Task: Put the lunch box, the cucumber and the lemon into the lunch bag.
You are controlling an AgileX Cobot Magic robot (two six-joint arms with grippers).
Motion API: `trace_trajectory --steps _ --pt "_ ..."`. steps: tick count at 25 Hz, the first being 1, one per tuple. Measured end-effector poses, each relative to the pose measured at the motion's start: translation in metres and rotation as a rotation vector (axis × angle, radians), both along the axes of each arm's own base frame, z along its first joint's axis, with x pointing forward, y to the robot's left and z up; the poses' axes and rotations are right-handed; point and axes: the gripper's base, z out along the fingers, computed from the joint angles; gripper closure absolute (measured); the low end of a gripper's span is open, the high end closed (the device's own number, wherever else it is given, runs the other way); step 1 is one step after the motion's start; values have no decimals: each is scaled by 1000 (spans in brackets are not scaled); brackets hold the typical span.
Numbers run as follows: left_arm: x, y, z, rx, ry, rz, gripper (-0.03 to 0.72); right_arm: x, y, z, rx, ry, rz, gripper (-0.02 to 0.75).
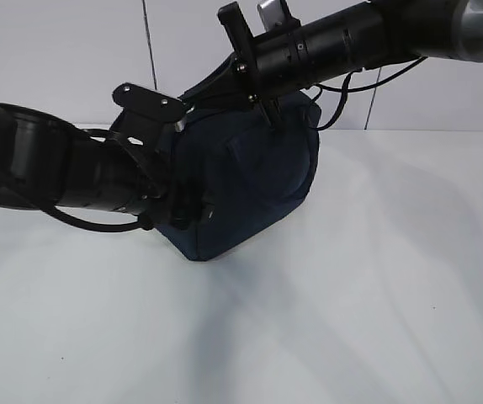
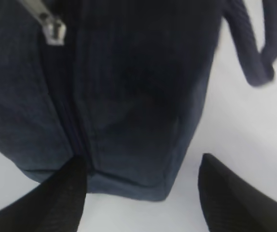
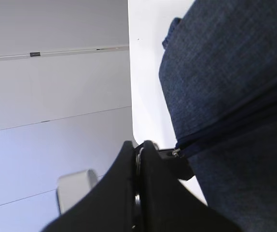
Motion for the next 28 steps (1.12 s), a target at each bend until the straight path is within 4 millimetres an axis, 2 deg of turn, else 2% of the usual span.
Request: trace_trajectory --steps 6,10,12,14,15,17,19,23,28 --pt "16 -6 -25 27 50 78 177 0 0 0 4 0 -1 717" --pt "25 -9 -24 35 34 115 186 1 0 0 5 -1 -7 717" --pt "29 -10 -22 38 21 133 249 2 0 1 7 -4 -18 717" --pt "30 -10 -21 38 18 138 402 2 -1 1 7 -6 -25 717" --pt "30 -10 -20 37 17 138 505 3 -1 1 6 -6 -26 717" --pt "30 -11 -20 37 17 135 620 3 -1 1 6 -6 -26 717" --pt "29 -12 -20 36 16 133 655 3 -1 1 6 -6 -26 717" --pt "29 -13 -20 41 13 134 671 6 -7 1 5 -13 -48 717" --pt "29 -11 -21 57 10 151 672 17 -32 0 -1 -18 -101 717"
